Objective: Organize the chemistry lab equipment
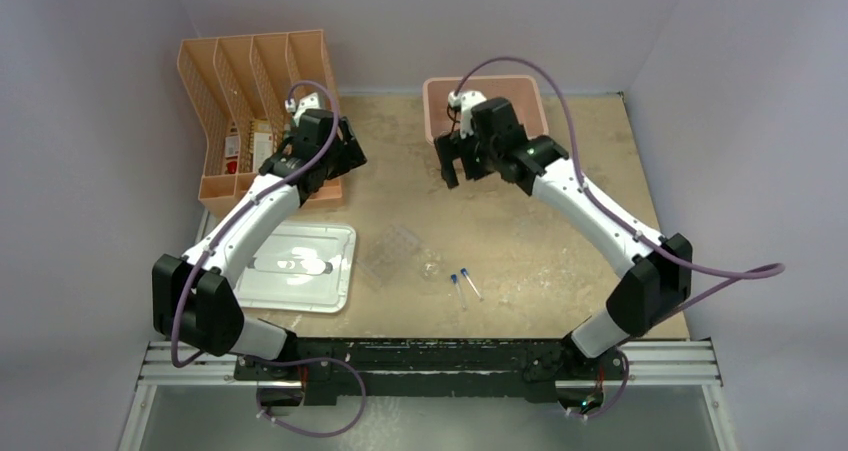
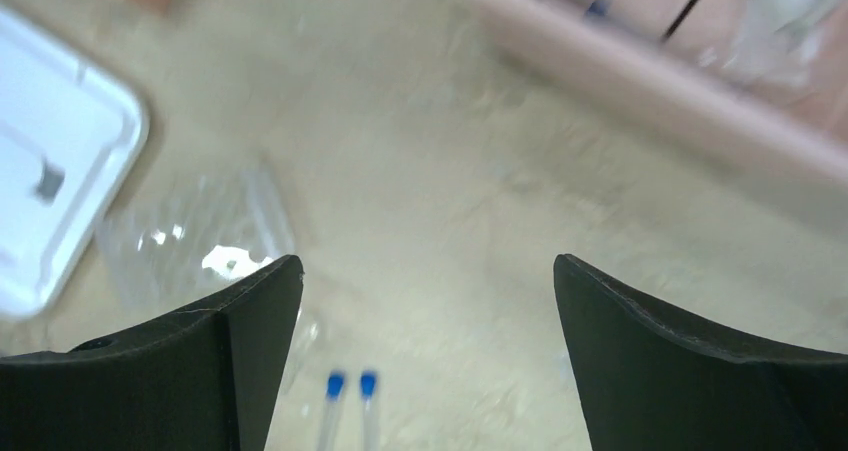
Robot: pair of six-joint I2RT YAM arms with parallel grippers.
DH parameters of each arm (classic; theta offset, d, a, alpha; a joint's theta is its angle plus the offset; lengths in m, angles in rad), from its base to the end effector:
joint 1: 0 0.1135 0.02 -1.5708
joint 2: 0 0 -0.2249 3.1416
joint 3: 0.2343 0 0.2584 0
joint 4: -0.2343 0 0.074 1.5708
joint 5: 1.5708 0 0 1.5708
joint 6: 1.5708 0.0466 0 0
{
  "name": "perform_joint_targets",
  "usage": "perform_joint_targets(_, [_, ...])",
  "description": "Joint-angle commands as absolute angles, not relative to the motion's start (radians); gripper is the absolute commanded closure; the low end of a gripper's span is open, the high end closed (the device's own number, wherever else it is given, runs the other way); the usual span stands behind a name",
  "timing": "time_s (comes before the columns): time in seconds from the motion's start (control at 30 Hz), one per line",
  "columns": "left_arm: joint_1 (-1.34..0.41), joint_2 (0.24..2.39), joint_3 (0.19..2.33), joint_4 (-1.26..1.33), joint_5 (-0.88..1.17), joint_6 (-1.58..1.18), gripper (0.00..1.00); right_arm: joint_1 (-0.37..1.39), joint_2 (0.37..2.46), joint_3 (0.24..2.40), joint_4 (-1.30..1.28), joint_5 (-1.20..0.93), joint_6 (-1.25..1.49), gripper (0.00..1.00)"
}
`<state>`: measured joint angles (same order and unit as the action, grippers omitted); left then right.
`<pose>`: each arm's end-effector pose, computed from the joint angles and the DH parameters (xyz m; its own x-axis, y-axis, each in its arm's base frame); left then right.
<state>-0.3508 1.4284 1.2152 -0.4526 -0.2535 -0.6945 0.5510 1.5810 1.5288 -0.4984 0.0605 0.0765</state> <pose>0.3234 -0.1059 0.2680 -0.5401 -0.4621 -0.7034 -0.2579 0.8865 -0.3843 0.3245 0.1961 0.3221 -0.4810 -0.2060 -0.8521 -0.4432 0.8958 0.0336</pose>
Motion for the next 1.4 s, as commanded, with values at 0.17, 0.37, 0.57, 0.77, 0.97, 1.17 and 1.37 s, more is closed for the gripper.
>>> perform_joint_targets(0.17, [-0.32,1.382,1.181,-0.453,-0.293,-0.767,0.29,0.776,1.486,1.376,-0.593,0.089,0.208,0.04])
perform_joint_targets(0.37, [-0.319,1.381,1.213,-0.461,-0.318,-0.72,0.29,0.873,1.536,1.352,-0.596,0.1,0.239,0.03])
perform_joint_targets(0.57, [-0.318,1.368,1.224,-0.474,-0.355,-0.709,0.29,0.929,1.626,1.328,-0.585,0.119,0.231,0.03])
perform_joint_targets(0.77, [-0.318,1.368,1.22,-0.482,-0.349,-0.713,0.29,0.98,1.721,1.322,-0.565,0.128,0.214,0.1])
perform_joint_targets(0.97, [-0.318,1.371,1.215,-0.484,-0.34,-0.716,0.29,0.995,1.773,1.312,-0.547,0.119,0.207,0.26])
perform_joint_targets(1.17, [-0.318,1.371,1.207,-0.481,-0.341,-0.718,0.29,0.995,1.789,1.306,-0.56,0.167,0.228,0.36])
perform_joint_targets(1.37, [-0.318,1.374,1.203,-0.473,-0.337,-0.72,0.29,0.995,1.791,1.302,-0.57,0.182,0.255,0.42])
